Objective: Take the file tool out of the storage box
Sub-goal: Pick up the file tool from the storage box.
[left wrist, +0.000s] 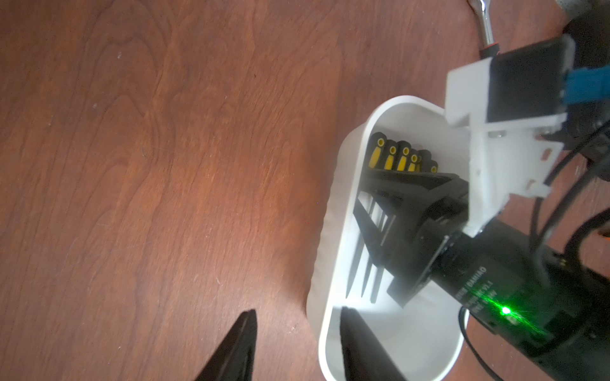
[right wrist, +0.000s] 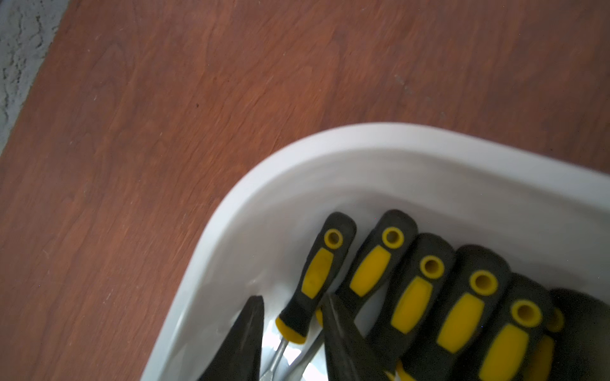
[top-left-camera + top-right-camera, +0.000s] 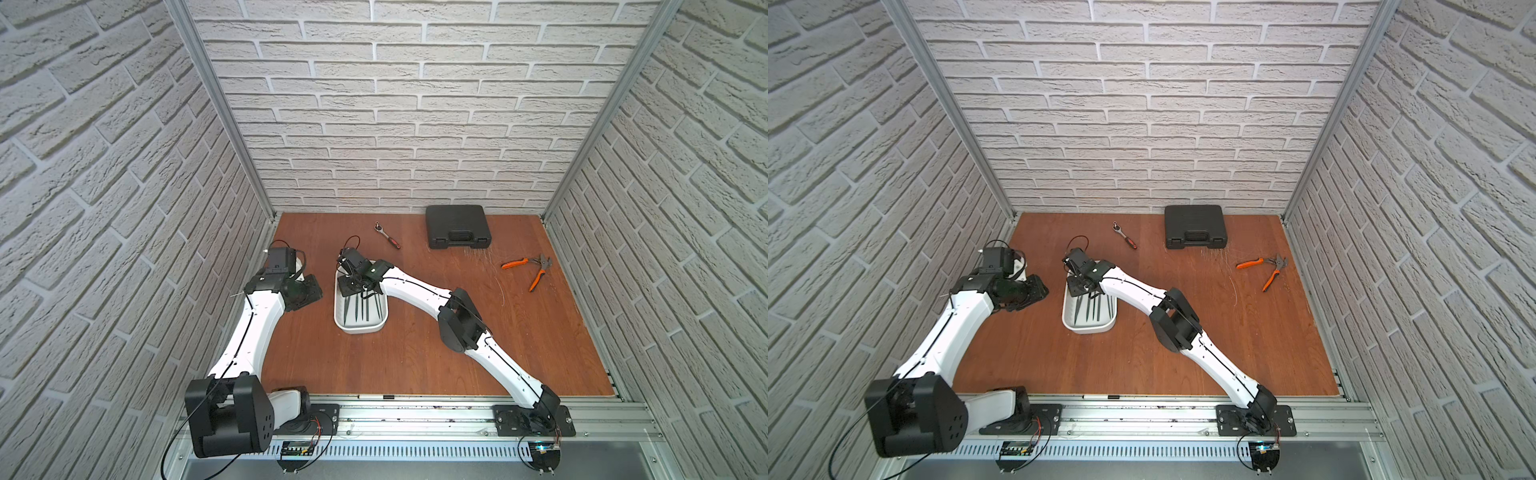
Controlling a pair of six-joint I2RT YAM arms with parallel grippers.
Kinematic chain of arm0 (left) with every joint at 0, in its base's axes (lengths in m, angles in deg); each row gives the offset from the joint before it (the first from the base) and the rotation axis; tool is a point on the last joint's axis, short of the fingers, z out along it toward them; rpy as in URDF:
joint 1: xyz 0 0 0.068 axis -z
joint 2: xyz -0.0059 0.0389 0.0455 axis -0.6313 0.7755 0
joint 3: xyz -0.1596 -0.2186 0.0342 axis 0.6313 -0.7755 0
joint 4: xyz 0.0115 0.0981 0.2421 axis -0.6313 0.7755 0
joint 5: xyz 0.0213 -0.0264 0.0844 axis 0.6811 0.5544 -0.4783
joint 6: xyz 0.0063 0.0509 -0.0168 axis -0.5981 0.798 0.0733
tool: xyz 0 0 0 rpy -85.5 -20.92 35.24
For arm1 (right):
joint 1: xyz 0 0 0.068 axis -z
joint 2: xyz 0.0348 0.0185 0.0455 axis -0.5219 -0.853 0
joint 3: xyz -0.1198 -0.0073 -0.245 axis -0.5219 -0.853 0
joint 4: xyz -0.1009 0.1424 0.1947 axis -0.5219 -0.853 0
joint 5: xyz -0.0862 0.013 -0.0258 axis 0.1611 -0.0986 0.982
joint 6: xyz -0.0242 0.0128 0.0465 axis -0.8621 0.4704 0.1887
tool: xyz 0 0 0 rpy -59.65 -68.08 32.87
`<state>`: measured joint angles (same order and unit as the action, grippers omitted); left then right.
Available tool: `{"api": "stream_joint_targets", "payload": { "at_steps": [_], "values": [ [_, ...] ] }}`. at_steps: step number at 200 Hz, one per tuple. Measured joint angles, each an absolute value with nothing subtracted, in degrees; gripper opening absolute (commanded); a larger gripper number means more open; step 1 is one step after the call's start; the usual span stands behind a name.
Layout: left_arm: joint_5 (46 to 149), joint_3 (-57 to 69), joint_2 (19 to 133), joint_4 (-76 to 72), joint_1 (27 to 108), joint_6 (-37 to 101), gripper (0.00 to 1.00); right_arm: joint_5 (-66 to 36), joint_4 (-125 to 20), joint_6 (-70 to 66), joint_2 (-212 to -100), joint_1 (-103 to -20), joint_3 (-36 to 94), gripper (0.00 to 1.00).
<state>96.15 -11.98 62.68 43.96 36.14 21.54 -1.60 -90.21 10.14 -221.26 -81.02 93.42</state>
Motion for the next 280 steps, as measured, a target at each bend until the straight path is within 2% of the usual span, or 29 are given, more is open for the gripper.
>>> {"api": "stream_joint_targets", "payload": {
  "at_steps": [280],
  "values": [
    [96.0, -12.6, 61.4, 45.1, 36.1, 21.5, 0.49, 4.0, -89.6, 5.2, -215.0, -82.2, 87.7, 0.39]
  ]
}}
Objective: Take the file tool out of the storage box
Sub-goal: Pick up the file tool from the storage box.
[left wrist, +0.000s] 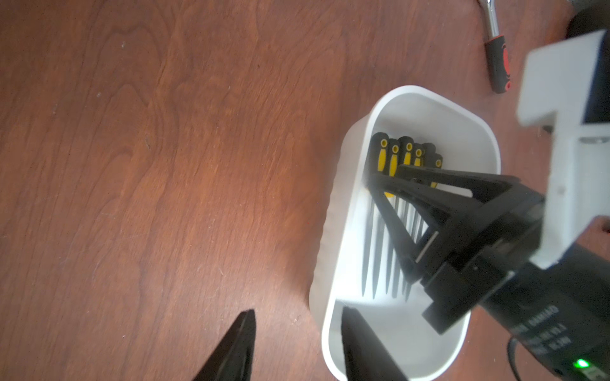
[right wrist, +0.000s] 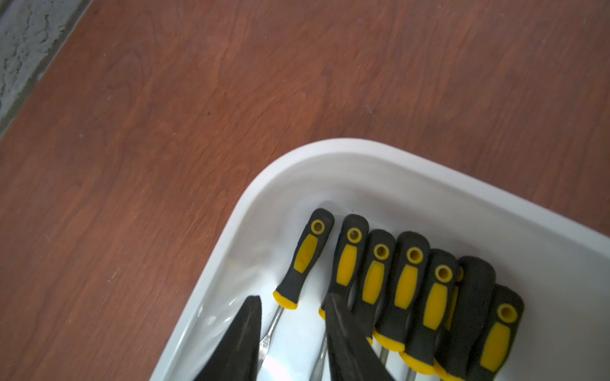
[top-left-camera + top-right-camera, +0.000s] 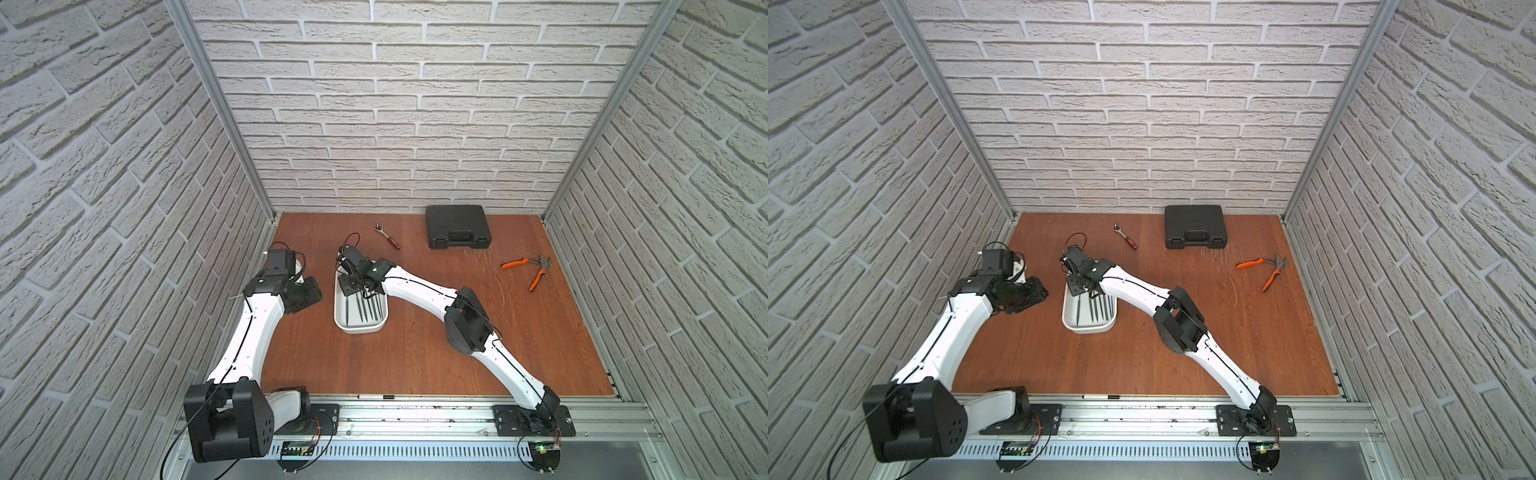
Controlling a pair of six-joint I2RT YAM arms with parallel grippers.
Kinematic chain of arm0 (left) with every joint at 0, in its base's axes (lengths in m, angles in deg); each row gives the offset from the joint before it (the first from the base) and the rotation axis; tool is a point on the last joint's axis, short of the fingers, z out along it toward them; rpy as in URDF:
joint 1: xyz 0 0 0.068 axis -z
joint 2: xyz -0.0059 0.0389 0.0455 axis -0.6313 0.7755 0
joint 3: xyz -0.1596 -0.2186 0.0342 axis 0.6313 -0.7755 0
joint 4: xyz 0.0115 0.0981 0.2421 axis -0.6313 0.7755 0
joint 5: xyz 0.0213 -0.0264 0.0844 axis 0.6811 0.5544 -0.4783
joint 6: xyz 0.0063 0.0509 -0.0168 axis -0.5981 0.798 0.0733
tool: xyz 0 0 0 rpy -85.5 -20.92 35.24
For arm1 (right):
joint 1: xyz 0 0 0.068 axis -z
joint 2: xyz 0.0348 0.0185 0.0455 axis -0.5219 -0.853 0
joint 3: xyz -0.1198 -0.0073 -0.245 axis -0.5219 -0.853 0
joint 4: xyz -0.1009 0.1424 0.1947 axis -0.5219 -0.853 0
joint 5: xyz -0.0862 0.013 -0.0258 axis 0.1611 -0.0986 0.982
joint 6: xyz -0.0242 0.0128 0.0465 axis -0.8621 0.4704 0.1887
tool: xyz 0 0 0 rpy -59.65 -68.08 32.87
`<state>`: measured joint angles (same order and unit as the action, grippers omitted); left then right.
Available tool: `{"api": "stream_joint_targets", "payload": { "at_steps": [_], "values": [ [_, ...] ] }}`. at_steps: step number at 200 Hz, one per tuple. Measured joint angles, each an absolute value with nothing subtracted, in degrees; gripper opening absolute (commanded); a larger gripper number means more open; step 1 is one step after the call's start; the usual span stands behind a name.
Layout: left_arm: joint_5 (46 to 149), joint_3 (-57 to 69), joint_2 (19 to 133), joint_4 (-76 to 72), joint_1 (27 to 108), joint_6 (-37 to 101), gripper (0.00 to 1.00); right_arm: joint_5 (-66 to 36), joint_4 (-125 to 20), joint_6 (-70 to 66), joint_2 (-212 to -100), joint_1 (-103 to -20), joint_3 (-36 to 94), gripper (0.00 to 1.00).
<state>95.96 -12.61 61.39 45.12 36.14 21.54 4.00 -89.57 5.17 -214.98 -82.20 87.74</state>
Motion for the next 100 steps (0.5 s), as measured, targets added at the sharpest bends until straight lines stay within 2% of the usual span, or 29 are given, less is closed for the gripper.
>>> {"api": "stream_joint_targets", "payload": {
  "at_steps": [100],
  "values": [
    [95.8, -12.6, 61.4, 45.2, 36.1, 21.5, 0.49, 2.4, -90.1, 8.0, -217.9, -82.2, 93.8, 0.44]
  ]
}}
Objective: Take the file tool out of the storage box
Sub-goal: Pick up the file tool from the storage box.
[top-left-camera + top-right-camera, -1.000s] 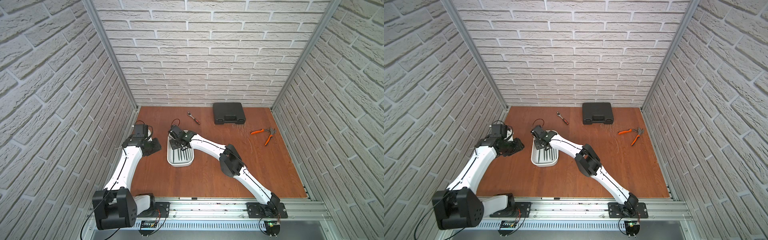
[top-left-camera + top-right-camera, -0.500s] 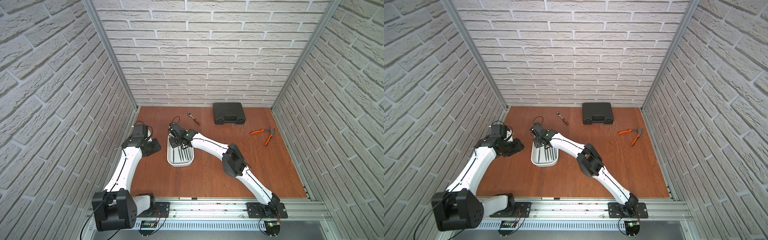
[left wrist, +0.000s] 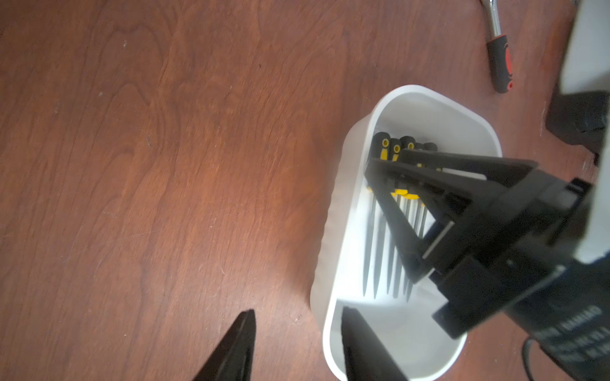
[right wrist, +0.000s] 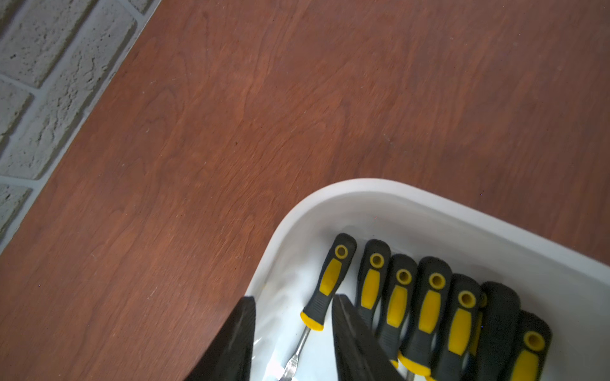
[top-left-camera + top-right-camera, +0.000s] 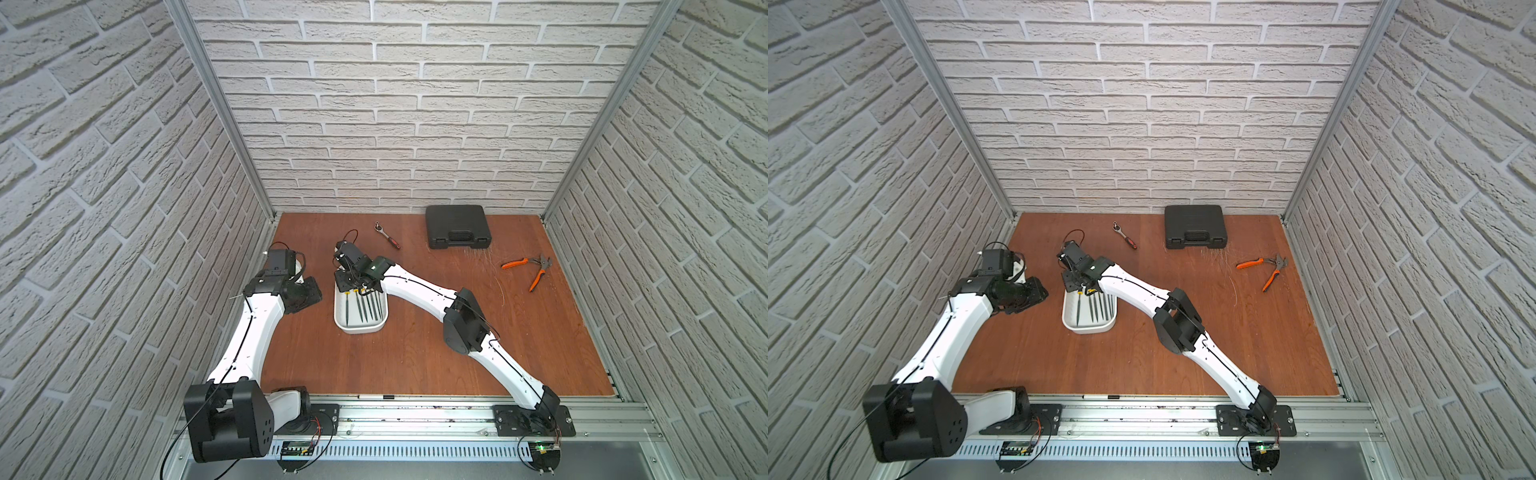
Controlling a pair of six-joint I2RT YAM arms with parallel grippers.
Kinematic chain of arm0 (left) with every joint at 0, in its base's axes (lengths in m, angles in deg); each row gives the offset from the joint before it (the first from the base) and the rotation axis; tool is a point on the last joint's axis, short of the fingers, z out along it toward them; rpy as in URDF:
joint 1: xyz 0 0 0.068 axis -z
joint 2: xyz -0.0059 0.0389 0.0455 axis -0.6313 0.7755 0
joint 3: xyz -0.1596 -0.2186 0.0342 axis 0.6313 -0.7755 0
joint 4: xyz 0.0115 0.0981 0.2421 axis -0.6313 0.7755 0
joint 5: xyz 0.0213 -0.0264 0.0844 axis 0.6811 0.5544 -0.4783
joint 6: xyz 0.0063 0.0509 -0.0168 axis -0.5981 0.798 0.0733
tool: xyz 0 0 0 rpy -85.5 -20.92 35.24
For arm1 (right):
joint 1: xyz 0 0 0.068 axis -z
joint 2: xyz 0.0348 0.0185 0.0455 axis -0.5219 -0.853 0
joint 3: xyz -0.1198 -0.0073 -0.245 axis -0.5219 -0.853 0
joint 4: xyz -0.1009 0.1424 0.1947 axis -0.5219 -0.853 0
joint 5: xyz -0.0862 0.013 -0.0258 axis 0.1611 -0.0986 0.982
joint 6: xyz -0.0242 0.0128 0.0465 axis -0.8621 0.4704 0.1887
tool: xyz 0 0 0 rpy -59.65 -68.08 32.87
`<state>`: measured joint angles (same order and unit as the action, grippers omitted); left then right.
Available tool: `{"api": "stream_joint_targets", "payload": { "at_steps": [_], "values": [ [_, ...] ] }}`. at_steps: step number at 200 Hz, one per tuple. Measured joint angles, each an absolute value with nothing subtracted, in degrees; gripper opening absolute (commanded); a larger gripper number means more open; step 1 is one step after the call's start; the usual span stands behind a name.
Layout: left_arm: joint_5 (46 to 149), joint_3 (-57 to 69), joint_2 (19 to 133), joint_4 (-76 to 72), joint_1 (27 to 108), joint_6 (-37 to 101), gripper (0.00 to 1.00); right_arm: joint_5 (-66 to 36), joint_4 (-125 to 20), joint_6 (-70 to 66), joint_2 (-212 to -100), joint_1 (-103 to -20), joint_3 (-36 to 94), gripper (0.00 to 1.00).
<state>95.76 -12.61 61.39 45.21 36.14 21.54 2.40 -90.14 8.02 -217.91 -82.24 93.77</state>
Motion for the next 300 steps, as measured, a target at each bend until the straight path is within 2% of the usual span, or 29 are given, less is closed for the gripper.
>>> {"api": "stream_joint_targets", "payload": {
  "at_steps": [168, 238, 300],
  "values": [
    [95.3, -13.6, 61.4, 45.2, 36.1, 22.6, 0.5, 1.2, -91.4, 11.3, -221.6, -82.2, 93.9, 0.43],
    [95.1, -13.8, 61.4, 45.2, 36.1, 22.9, 0.5, 1.5, -91.6, 11.9, -222.5, -82.3, 94.7, 0.39],
    [95.0, -13.8, 61.5, 45.2, 36.1, 23.0, 0.5, 2.3, -92.0, 13.4, -224.4, -82.3, 97.2, 0.31]
  ]
}}
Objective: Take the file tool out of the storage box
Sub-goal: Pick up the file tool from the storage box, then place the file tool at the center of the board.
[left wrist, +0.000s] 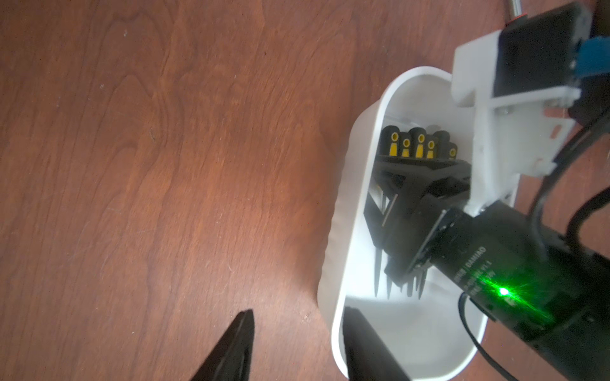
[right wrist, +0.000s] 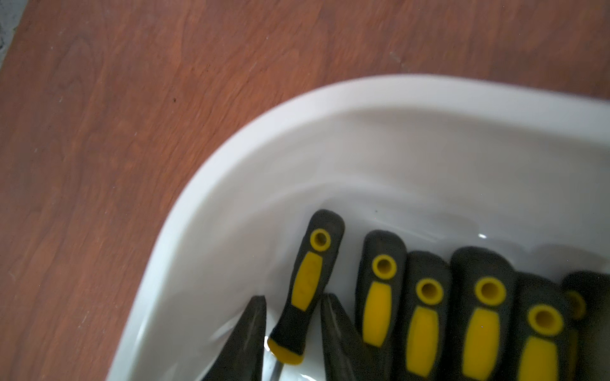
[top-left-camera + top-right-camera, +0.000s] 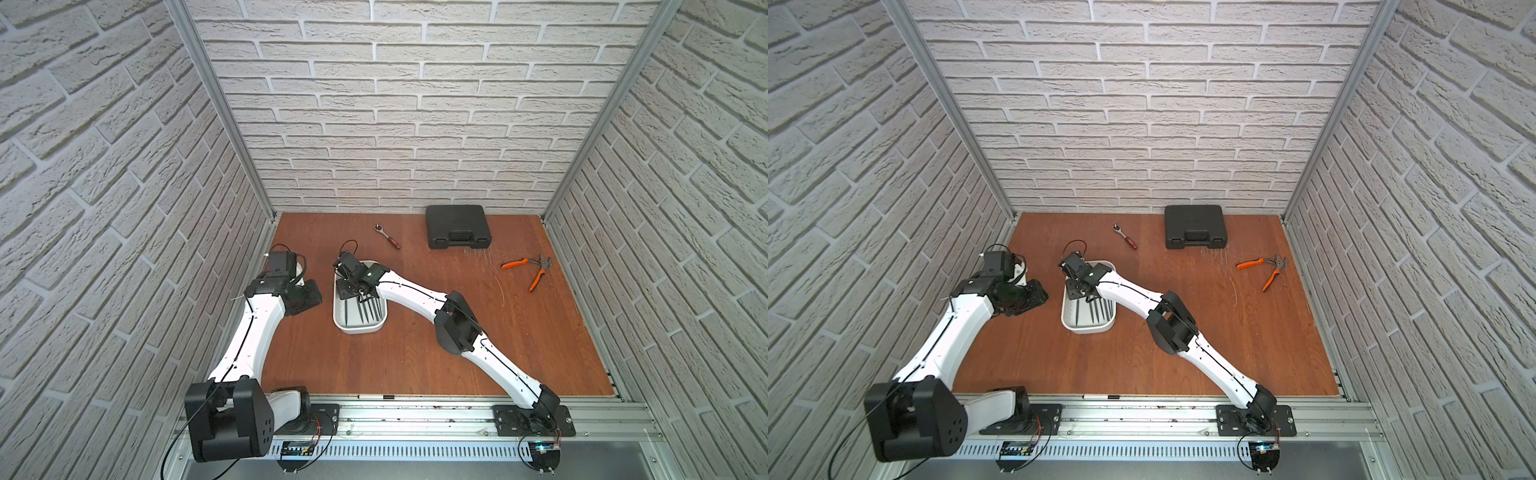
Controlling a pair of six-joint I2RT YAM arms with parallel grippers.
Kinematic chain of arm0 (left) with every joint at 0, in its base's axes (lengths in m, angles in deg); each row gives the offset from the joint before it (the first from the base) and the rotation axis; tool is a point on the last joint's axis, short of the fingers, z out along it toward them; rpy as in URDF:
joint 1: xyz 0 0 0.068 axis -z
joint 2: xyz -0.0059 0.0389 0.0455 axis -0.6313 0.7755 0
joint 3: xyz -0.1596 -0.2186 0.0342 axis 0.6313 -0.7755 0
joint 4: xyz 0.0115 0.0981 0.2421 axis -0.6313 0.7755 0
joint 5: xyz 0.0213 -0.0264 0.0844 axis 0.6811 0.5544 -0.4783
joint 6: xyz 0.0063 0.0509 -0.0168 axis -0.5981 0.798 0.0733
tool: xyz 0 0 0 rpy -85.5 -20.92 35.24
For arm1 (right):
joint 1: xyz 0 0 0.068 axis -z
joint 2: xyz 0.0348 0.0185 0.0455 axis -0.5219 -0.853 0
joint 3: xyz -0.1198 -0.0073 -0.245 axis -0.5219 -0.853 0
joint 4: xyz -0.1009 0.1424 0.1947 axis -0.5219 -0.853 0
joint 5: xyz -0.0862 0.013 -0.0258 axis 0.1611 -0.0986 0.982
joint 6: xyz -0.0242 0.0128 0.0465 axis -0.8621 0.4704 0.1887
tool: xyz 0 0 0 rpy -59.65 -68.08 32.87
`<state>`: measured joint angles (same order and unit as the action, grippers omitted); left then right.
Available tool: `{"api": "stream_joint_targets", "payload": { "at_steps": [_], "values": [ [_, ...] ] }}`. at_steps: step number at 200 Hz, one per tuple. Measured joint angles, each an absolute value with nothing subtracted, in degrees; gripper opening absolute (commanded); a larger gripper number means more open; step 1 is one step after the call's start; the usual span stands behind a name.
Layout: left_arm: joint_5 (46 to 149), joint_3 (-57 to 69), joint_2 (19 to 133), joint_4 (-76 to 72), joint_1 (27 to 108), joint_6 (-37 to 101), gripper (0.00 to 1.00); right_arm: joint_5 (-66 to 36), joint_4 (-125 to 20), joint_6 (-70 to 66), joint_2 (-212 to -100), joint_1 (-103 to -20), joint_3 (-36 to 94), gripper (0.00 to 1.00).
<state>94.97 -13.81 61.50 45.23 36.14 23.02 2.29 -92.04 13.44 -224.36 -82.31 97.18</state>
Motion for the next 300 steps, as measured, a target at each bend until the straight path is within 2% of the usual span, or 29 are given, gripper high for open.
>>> {"api": "stream_joint_targets", "payload": {
  "at_steps": [28, 41, 66, 115, 197, 271, 300],
  "values": [
    [94.9, -13.8, 61.5, 45.2, 36.1, 23.0, 0.5, 2.7, -92.8, 14.2, -224.5, -82.3, 97.5, 0.28],
    [94.9, -13.8, 61.5, 45.2, 36.1, 23.0, 0.5, 2.9, -93.1, 14.4, -224.5, -82.3, 97.6, 0.25],
    [94.9, -13.8, 61.5, 45.3, 36.1, 23.0, 0.5, 3.5, -93.6, 15.3, -224.5, -82.3, 97.7, 0.12],
    [94.9, -13.5, 61.5, 45.8, 36.1, 23.0, 0.5, 1.4, -89.8, 17.7, -222.7, -82.2, 93.7, 0.03],
    [94.9, -13.4, 60.0, 46.6, 36.2, 22.9, 0.51, -3.8, -85.2, 20.6, -216.3, -82.2, 83.2, 0.03],
    [93.2, -13.3, 58.9, 47.0, 37.5, 22.8, 0.51, -4.0, -73.4, 23.5, -197.4, -80.4, 62.4, 0.03],
    [92.9, -12.9, 58.9, 47.2, 38.0, 22.9, 0.51, -1.9, -67.8, 24.3, -186.9, -79.0, 50.0, 0.03]
  ]
}}
